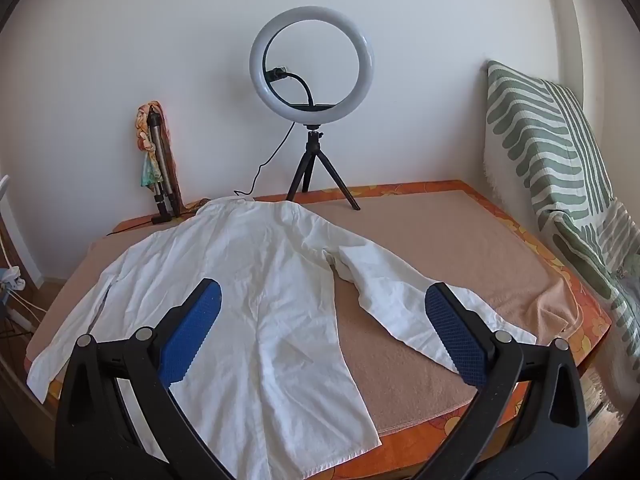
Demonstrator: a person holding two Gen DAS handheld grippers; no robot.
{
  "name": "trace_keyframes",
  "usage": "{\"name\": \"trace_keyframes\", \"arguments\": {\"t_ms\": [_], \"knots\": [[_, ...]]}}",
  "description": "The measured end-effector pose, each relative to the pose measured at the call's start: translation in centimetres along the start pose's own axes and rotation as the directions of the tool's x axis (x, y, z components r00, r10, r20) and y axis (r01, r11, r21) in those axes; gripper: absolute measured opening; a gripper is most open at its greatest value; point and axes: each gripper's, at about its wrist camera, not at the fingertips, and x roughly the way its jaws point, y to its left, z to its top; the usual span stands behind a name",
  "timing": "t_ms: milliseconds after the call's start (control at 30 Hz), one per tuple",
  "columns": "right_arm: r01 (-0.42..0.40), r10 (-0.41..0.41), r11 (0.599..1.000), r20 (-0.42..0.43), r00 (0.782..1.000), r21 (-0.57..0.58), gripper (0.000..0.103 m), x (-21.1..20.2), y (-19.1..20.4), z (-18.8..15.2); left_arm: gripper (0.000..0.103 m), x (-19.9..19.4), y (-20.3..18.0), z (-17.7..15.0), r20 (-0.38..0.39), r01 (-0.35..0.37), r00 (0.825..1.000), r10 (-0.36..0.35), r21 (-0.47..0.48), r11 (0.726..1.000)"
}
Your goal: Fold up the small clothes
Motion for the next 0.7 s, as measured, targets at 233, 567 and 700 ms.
{"name": "trace_keyframes", "arguments": {"t_ms": [233, 567, 700], "knots": [[0.004, -0.004, 1.000, -0.001, 1.000, -0.003, 0.103, 0.02, 0.02, 0.02, 0.103, 0.00, 0.01, 0.07, -0.006, 0.006, 1.000, -0.006, -0.010, 1.000], [0.003, -0.003, 1.000, 0.000, 1.000, -0.002, 0.103, 0.06, 0.05, 0.02, 0.103, -0.41, 0.04, 0.27, 0.002, 0.008, 1.000, -0.008, -0.009, 1.000], [0.001, -0.001, 1.000, -0.001, 1.000, -0.001, 0.103, 0.09, 0.06, -0.03, 0.103, -0.41, -0.09, 0.14, 0.002, 0.010, 1.000, -0.010, -0.009, 1.000]]}}
